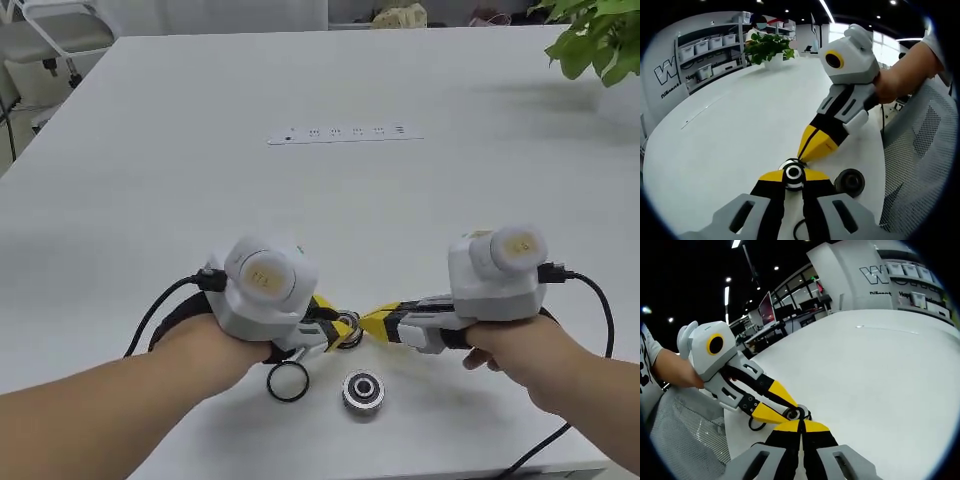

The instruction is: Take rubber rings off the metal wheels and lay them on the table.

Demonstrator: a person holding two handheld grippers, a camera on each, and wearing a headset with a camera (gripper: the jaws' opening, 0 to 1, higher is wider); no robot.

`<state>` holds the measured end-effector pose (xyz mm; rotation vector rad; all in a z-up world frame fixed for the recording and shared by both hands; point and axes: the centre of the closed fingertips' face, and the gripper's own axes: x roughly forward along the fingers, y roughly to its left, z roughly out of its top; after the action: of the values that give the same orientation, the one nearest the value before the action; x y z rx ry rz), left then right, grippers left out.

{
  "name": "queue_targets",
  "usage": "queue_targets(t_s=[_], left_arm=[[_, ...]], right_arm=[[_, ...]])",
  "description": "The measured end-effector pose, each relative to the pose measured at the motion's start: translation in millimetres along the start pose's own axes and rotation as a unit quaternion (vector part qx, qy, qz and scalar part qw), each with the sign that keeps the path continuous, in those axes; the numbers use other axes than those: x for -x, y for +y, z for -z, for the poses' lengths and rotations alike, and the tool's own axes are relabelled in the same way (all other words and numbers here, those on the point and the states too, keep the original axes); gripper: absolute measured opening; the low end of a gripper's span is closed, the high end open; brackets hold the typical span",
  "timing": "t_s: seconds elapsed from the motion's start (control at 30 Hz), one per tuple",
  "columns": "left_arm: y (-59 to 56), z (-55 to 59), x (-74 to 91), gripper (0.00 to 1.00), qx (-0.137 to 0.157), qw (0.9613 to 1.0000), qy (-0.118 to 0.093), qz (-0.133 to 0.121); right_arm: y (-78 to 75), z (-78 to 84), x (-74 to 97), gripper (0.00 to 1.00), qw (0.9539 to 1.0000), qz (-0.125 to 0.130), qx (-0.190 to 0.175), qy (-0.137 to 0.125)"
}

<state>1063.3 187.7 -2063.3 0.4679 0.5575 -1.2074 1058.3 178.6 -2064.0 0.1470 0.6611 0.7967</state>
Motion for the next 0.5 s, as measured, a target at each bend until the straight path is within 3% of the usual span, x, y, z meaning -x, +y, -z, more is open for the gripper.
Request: queue_targets(t_s=[0.5], left_arm=[[-1.4,-0.2,0.1,0.07,0.001,1.0000,0.000,-0.006]], right_arm=[[5.4,-1.5,-1.3,0.00,1.0000,-0.008,0.004,-0.003]])
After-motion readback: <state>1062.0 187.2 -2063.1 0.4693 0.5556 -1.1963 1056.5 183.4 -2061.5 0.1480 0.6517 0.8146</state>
